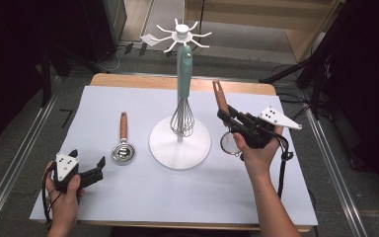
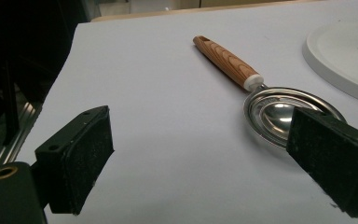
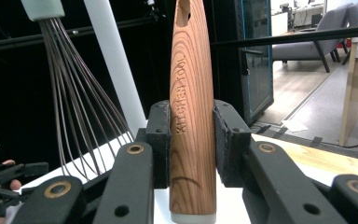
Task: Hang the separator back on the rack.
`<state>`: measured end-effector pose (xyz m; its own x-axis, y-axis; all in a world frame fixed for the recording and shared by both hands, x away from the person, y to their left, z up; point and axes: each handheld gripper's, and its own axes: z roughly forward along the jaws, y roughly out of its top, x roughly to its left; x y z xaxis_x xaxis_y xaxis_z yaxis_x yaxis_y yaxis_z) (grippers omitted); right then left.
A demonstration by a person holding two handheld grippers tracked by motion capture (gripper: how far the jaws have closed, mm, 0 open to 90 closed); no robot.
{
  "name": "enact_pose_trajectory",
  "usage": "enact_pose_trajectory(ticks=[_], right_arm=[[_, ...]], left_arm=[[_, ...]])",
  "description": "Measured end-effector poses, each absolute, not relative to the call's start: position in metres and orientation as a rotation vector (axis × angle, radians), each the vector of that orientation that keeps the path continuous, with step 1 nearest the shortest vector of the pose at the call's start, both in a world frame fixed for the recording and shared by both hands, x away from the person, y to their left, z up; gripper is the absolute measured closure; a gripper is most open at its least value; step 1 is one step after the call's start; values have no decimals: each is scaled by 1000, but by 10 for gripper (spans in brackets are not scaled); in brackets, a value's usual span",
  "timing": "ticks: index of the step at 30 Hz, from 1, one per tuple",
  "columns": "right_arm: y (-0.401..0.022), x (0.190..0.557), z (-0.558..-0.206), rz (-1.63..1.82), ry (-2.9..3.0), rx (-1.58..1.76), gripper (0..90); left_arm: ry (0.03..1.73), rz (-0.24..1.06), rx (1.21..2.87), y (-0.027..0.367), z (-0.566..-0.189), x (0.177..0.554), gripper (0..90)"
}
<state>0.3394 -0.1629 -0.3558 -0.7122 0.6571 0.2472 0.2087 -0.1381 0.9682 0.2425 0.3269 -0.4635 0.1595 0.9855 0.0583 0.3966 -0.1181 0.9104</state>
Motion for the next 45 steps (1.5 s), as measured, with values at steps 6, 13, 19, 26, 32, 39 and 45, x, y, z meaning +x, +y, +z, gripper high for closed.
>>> enact_pose_trajectory(ticks=[6, 13, 19, 26, 32, 39, 45], right_arm=[[-161, 337, -350, 1938, 1797, 948, 720], [-159, 332, -343, 1978, 1783, 910, 720], [-157, 329, -337, 2019, 1762, 870, 720], [-156, 329, -332, 2059, 1737, 832, 720], [-153, 331, -329, 2116, 1702, 792, 720], [-150, 334, -325, 2159, 1662, 763, 720], [-148, 332, -321, 2175, 1643, 707, 720]], left_arm=[[1351, 936, 1646, 327, -463, 243, 78], [1351, 933, 1651, 327, -463, 243, 77], [1351, 937, 1651, 327, -463, 243, 77], [1351, 939, 1642, 327, -464, 242, 77], [1350, 939, 1640, 327, -464, 242, 77], [1351, 940, 1640, 327, -463, 242, 77], [1350, 939, 1641, 327, -463, 242, 77]])
